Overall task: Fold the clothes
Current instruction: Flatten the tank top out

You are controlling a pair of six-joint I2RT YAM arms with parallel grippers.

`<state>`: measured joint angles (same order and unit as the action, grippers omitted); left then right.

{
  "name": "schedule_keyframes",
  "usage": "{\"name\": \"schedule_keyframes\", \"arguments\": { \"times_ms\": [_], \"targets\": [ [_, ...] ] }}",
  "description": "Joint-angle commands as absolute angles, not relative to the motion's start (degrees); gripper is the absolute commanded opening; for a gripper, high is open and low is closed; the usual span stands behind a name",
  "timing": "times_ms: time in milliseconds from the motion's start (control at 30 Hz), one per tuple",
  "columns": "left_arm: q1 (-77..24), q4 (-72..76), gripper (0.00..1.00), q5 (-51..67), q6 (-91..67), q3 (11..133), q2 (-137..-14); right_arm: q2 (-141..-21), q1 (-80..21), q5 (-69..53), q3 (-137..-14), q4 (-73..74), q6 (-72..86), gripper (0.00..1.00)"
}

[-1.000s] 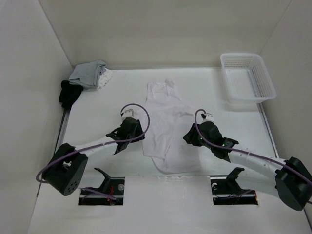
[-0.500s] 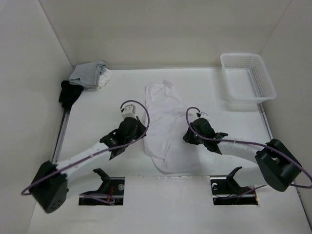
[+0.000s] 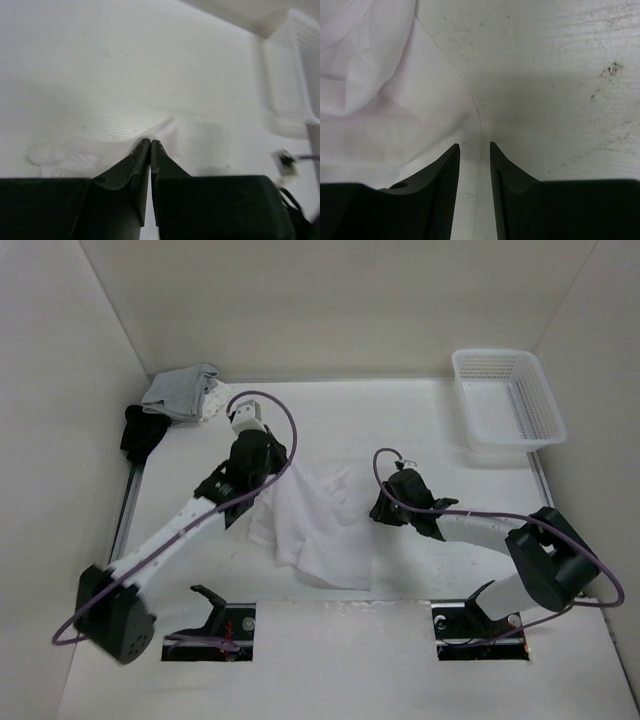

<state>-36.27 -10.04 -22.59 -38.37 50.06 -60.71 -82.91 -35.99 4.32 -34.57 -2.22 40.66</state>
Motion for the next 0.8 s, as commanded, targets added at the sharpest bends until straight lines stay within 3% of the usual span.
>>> {"name": "schedule_keyframes", "arguments": {
  "times_ms": [0, 100, 267, 433, 533, 767],
  "targets": [
    [-25.6, 1.2, 0.04, -9.9, -33.3, 54.0, -74.8, -84.8, -34.3, 2.5, -38.3, -5.6, 39.6, 0.35],
    [-22.7, 4.5, 0.06, -10.0, -33.4, 58.2, -85.5, -85.1, -34.6, 2.5, -39.0, -5.8, 39.6, 0.36],
    [-19.3, 5.9, 0.09, -10.1, -33.7, 67.2, -96.9, -82.8, -38.4, 3.4, -38.9, -4.1, 39.4, 0.48],
    [-21.5, 5.6, 0.33, -11.2, -34.6, 68.7, -96.6, -77.0, -43.6, 7.6, -35.2, 1.0, 41.3, 0.44],
    [-23.5, 6.1, 0.42, -14.5, -36.0, 60.6, -90.6, -77.0, -44.2, 10.8, -34.7, 4.1, 41.4, 0.43],
    [-25.0, 1.3, 0.42, -20.3, -41.2, 33.1, -68.5, -83.6, -42.4, 9.1, -40.9, 5.7, 37.7, 0.44]
  ]
}}
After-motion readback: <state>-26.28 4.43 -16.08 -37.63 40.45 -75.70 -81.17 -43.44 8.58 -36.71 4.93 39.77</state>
